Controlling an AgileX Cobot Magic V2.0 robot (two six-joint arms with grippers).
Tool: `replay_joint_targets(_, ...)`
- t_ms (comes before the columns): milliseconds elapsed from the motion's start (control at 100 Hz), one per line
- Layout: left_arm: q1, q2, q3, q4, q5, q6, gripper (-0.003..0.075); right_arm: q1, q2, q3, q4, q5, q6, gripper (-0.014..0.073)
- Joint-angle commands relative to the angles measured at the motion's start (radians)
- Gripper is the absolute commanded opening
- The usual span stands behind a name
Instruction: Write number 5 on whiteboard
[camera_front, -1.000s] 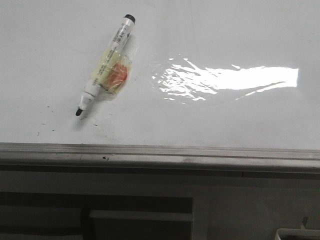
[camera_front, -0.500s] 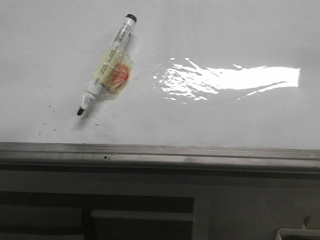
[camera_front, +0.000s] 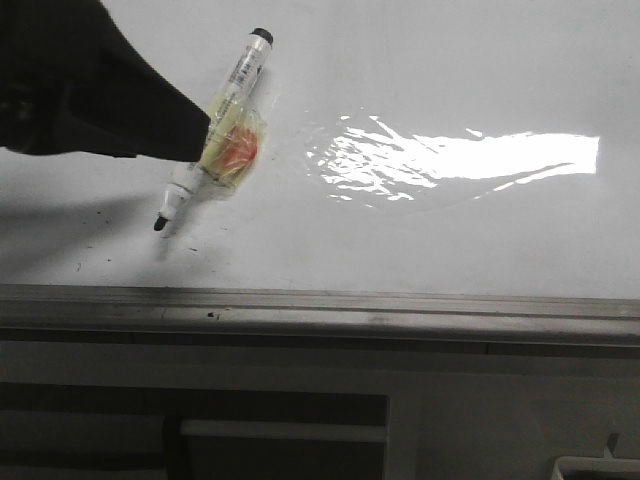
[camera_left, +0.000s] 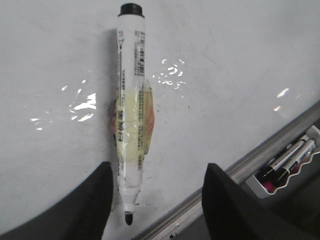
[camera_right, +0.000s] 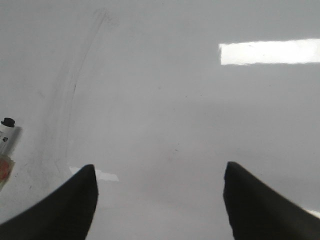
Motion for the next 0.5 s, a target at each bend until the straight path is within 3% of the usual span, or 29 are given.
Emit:
replay_joint_targets(0, -0.019, 0.021, -0.034, -0.017, -0.115, 0.002, 0.0367, 0.001, 0.014, -0.034, -0.022, -0.078, -0.003, 0.0477)
replay_joint_targets(150, -0.019, 0.061, -0.034, -0.017, -0.128, 0.002, 0.0344, 0.001, 0.014, -0.034, -0.022, -0.078, -0.003, 0.0477)
replay_joint_targets(490, -0.019, 0.101, -0.034, -0.017, -0.175, 0.002, 0.0036, 0.001, 0.014, -0.034, -0.022, -0.091, -0.003, 0.0477)
